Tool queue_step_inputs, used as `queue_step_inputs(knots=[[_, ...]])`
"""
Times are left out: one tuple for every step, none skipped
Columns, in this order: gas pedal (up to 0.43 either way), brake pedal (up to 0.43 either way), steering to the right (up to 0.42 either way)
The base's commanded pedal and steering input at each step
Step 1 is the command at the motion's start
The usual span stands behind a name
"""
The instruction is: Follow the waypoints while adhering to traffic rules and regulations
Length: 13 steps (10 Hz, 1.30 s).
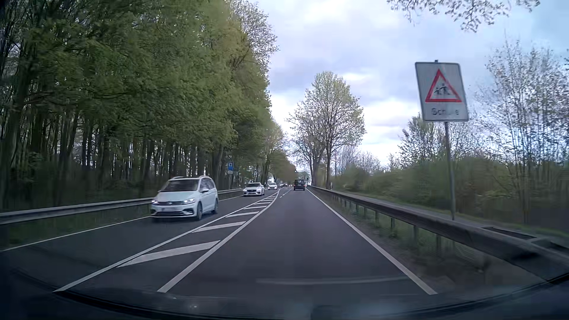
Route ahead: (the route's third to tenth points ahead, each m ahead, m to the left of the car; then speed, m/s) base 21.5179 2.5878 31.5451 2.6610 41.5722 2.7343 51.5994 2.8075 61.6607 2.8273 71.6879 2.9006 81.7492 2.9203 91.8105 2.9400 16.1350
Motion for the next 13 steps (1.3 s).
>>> queue_step_inputs(knots=[[0.189, 0.006, -0.001], [0.189, 0.006, -0.001], [0.189, 0.000, -0.003], [0.189, 0.000, -0.004], [0.189, 0.006, -0.004], [0.189, 0.006, -0.004], [0.189, 0.006, -0.004], [0.189, 0.006, -0.004], [0.189, 0.000, -0.004], [0.189, 0.000, -0.004], [0.189, 0.006, -0.003], [0.189, 0.006, -0.003], [0.189, 0.000, -0.003]])
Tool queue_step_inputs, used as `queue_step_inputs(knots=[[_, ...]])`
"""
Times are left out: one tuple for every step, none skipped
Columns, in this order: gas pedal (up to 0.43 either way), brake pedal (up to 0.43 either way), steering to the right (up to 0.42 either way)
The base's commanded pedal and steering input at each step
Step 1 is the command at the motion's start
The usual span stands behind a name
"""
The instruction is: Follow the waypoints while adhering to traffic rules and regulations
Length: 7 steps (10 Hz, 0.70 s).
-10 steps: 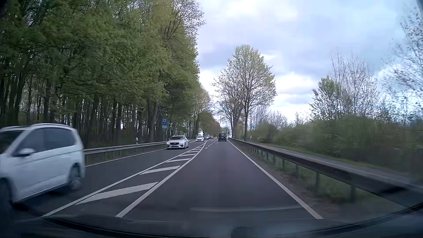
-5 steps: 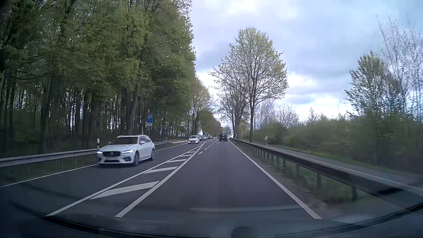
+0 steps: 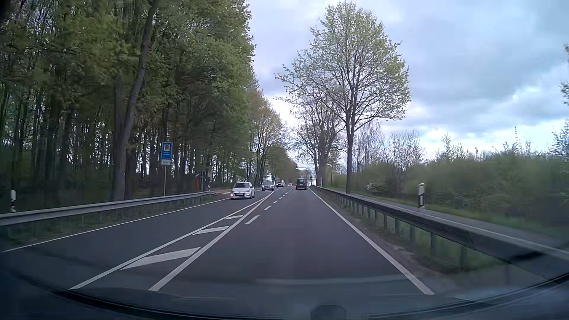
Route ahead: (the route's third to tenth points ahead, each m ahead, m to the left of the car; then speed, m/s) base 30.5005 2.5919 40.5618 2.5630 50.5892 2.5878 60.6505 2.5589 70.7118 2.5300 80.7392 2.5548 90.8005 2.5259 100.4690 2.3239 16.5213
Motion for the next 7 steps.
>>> queue_step_inputs(knots=[[0.189, 0.006, -0.003], [0.189, 0.006, -0.003], [0.189, 0.000, -0.003], [0.189, 0.006, -0.003], [0.189, 0.006, -0.002], [0.189, 0.006, -0.001], [0.189, 0.006, -0.001]])
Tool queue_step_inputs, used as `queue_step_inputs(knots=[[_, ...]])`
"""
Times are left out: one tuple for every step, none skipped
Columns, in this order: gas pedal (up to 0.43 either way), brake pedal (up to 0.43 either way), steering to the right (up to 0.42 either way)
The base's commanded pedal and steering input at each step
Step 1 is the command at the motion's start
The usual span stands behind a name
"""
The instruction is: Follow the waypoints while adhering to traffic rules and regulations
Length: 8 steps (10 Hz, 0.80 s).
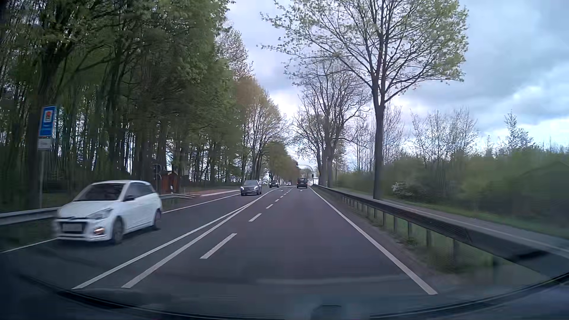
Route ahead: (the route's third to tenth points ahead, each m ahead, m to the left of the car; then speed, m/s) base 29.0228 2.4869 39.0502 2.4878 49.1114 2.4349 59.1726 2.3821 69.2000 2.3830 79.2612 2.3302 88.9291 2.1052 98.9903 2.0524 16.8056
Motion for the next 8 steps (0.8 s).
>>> queue_step_inputs(knots=[[0.189, 0.000, -0.001], [0.189, 0.000, -0.001], [0.189, 0.006, -0.001], [0.189, 0.000, -0.001], [0.189, 0.000, -0.001], [0.189, 0.000, -0.001], [0.189, 0.000, -0.001], [0.189, 0.006, -0.001]])
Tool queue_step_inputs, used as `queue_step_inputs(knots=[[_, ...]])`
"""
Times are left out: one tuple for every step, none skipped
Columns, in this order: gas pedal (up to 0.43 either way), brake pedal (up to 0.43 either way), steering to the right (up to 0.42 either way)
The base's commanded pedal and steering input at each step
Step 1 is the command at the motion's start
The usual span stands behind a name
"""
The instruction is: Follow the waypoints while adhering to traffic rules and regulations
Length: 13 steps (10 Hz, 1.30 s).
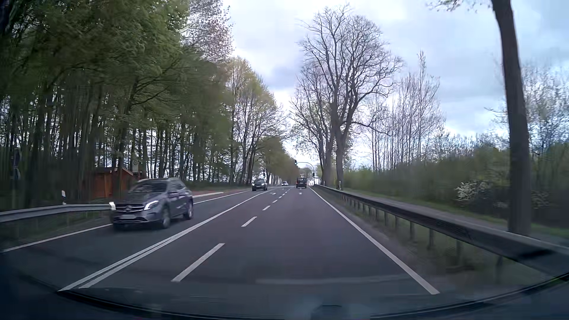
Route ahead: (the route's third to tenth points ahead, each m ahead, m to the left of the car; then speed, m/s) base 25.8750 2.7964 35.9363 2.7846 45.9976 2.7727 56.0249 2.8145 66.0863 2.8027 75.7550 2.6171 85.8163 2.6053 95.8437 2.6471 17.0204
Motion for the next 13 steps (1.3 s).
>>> queue_step_inputs(knots=[[0.189, 0.000, -0.001], [0.189, 0.006, -0.001], [0.189, 0.000, -0.001], [0.189, 0.006, -0.001], [0.189, 0.006, -0.001], [0.189, 0.000, -0.002], [0.189, 0.006, -0.003], [0.189, 0.006, -0.003], [0.189, 0.006, -0.003], [0.189, 0.000, -0.003], [0.189, 0.000, -0.003], [0.189, 0.006, -0.003], [0.189, 0.006, -0.003]])
